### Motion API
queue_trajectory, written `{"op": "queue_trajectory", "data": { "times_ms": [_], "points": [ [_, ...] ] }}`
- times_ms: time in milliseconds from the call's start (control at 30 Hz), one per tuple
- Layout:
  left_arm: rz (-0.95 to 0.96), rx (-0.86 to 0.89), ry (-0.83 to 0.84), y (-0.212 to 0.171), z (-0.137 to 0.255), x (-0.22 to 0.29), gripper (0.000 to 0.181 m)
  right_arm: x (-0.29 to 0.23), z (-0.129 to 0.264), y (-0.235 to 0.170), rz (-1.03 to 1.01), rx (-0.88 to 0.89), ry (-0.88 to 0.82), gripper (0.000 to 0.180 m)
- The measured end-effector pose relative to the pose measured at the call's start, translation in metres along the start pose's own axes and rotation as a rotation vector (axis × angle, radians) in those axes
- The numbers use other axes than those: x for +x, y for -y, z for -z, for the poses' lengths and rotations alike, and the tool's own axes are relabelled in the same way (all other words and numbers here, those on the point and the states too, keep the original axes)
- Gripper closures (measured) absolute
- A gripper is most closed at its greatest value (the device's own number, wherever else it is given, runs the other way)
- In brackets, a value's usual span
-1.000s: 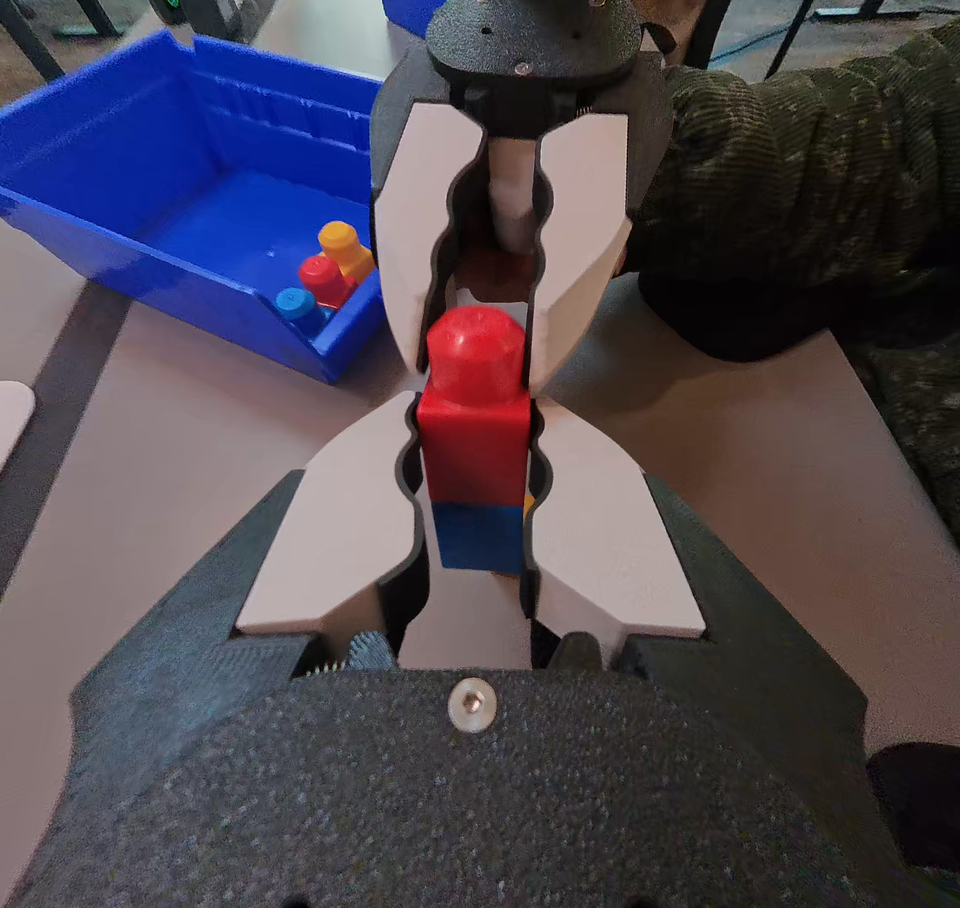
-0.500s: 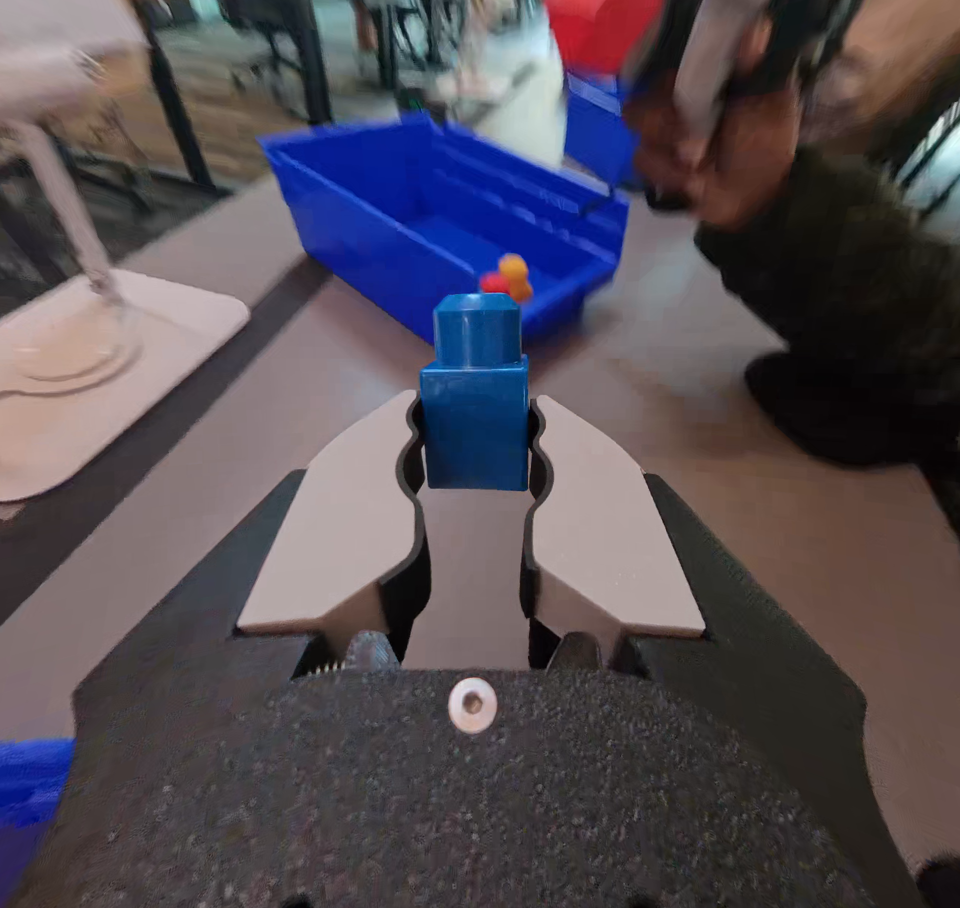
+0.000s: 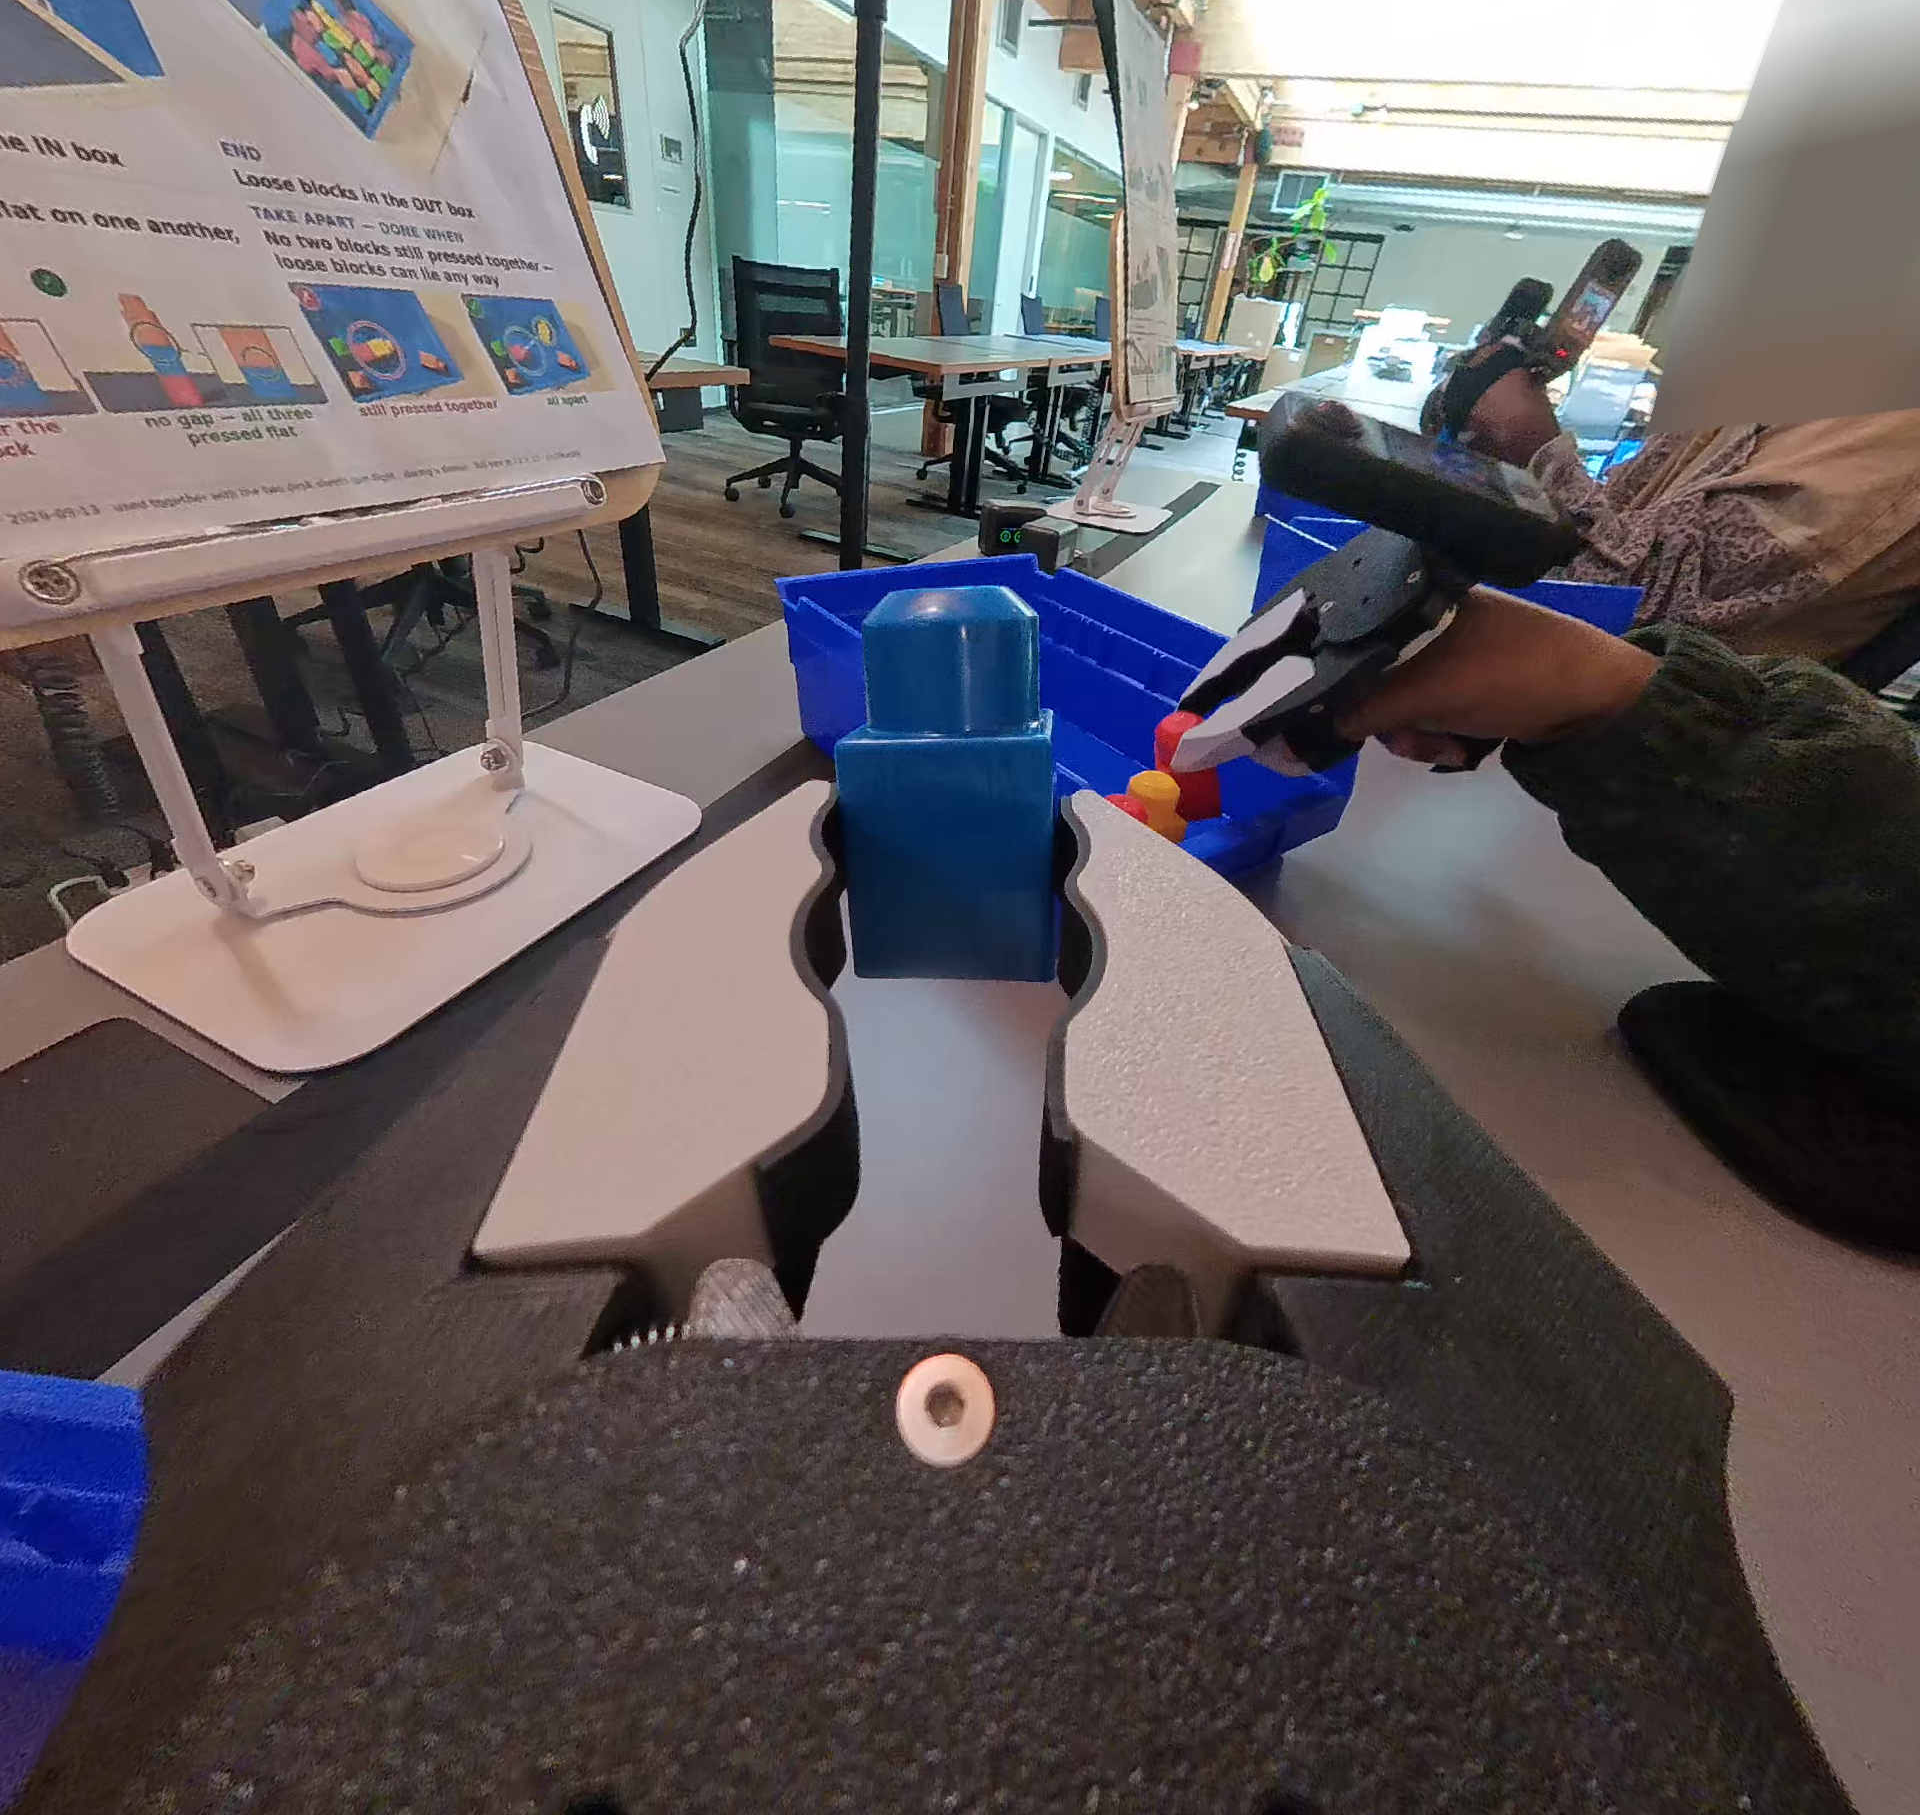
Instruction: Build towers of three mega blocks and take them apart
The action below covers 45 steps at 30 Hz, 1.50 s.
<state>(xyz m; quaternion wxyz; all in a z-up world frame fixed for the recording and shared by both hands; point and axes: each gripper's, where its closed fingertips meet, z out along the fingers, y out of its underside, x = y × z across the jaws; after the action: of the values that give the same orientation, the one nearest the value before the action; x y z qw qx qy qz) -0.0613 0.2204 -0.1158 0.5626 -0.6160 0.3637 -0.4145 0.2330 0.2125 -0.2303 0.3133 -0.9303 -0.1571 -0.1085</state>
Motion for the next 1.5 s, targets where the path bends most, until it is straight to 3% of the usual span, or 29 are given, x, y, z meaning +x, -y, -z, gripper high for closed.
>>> {"op": "queue_trajectory", "data": {
  "times_ms": [333, 433, 700, 767, 933, 1067, 1133, 1233, 1500],
  "points": [
    [0.011, -0.005, 0.002, -0.001, 0.0, -0.001, 0.143, -0.02, -0.014, -0.016, -0.092, -0.064, 0.192, 0.15],
    [-0.002, -0.02, -0.027, -0.003, -0.004, 0.006, 0.143, -0.022, -0.009, -0.012, -0.085, -0.043, 0.214, 0.138],
    [-0.067, -0.106, -0.115, -0.015, -0.026, 0.037, 0.144, -0.011, 0.044, 0.05, -0.022, 0.366, 0.149, 0.134],
    [-0.097, -0.139, -0.129, -0.021, -0.032, 0.044, 0.144, -0.011, 0.042, 0.046, -0.012, 0.329, 0.139, 0.134],
    [-0.127, -0.187, -0.156, -0.03, -0.04, 0.054, 0.144, -0.012, 0.003, 0.0, 0.041, 0.035, 0.132, 0.128],
    [-0.126, -0.2, -0.165, -0.034, -0.041, 0.055, 0.144, -0.016, -0.013, -0.014, 0.04, -0.067, 0.13, 0.126],
    [-0.124, -0.2, -0.167, -0.034, -0.04, 0.055, 0.144, -0.018, -0.018, -0.018, 0.017, -0.09, 0.152, 0.134],
    [-0.122, -0.192, -0.168, -0.032, -0.038, 0.054, 0.144, -0.018, -0.019, -0.017, -0.01, -0.079, 0.167, 0.15],
    [-0.123, -0.212, -0.154, -0.038, -0.038, 0.05, 0.144, -0.017, -0.002, 0.015, -0.187, 0.154, 0.255, 0.151]
  ]
}}
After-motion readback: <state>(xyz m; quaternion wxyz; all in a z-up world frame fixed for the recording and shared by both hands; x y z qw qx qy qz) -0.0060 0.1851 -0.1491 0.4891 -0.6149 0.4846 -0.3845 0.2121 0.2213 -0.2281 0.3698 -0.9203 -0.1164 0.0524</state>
